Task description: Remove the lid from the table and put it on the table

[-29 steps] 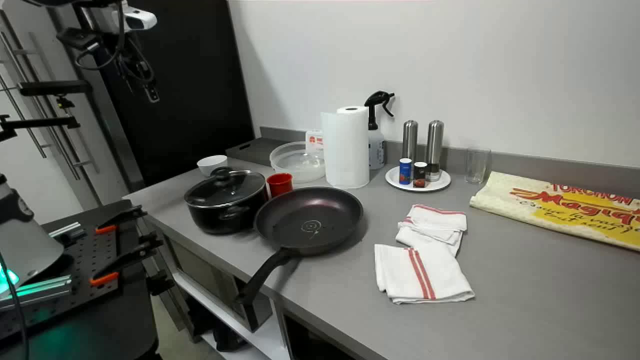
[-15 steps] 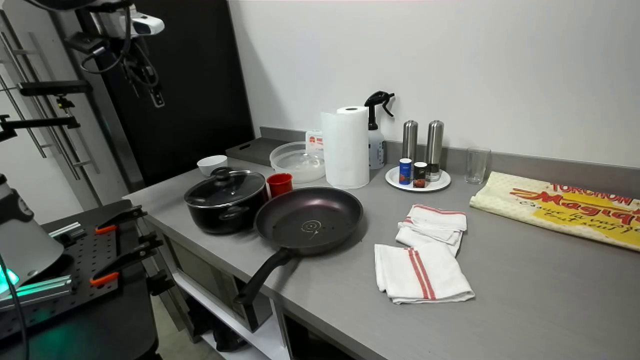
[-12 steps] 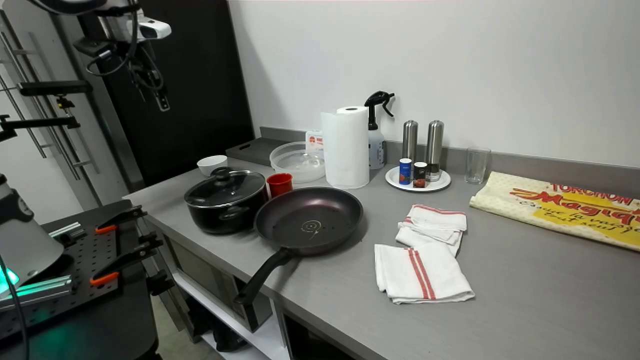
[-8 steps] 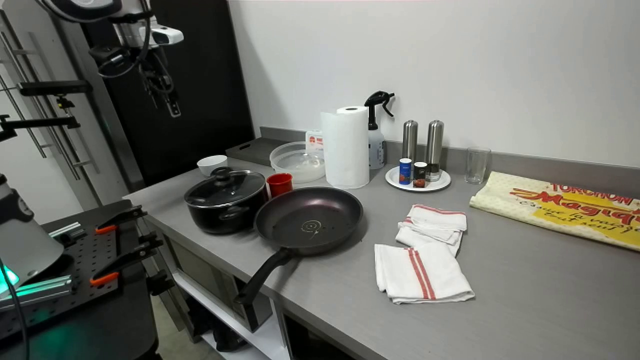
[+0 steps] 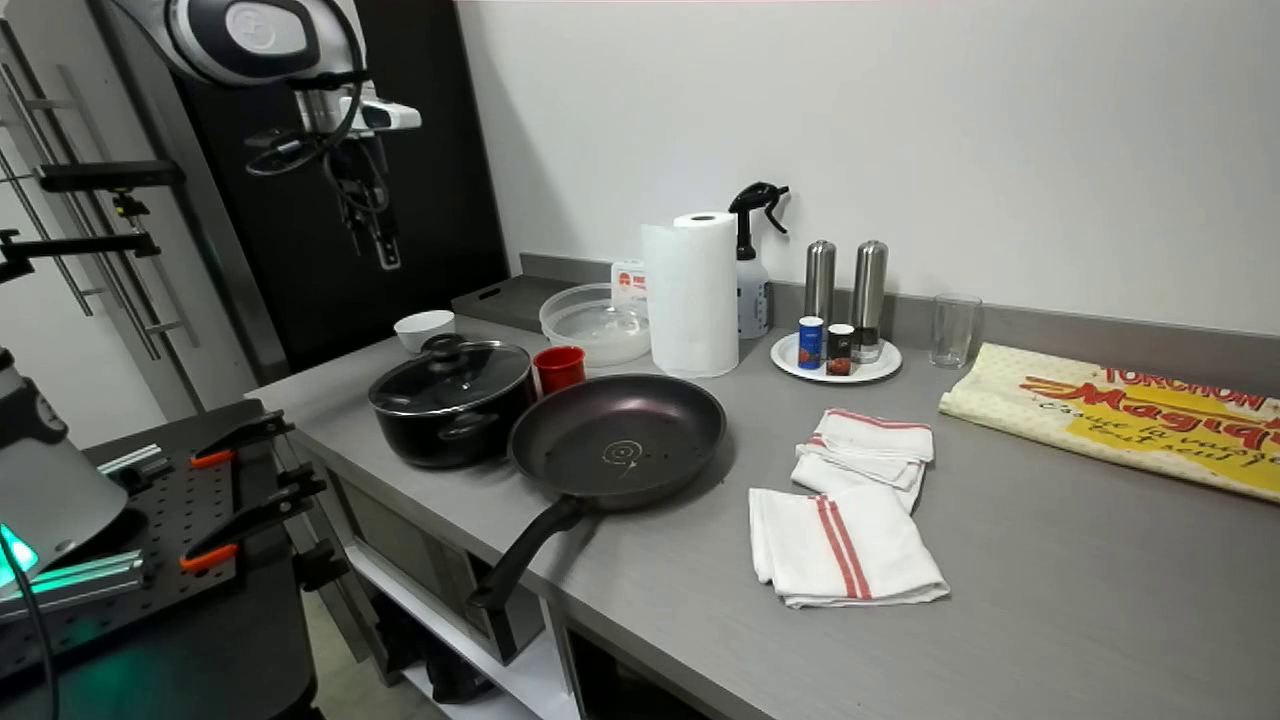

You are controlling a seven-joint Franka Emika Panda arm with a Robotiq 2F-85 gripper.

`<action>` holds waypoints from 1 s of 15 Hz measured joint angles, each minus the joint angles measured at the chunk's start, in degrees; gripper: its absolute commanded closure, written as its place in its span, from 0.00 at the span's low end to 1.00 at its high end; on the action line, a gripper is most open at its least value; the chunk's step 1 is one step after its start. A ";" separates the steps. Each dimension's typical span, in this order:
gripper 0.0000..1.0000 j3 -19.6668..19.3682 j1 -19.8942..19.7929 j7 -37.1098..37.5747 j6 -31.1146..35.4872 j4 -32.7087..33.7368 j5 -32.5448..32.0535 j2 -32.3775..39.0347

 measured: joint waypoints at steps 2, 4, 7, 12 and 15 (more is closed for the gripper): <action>0.00 0.00 -0.52 2.21 0.01 1.51 -2.24 3.25; 0.00 0.00 -0.86 4.20 0.01 2.76 -3.99 6.15; 0.00 -0.15 -1.04 6.54 0.01 4.00 -6.27 9.70; 0.00 -1.27 -1.06 10.19 1.21 5.87 -10.15 14.81; 0.00 -2.49 -1.02 13.36 3.48 6.92 -13.72 17.70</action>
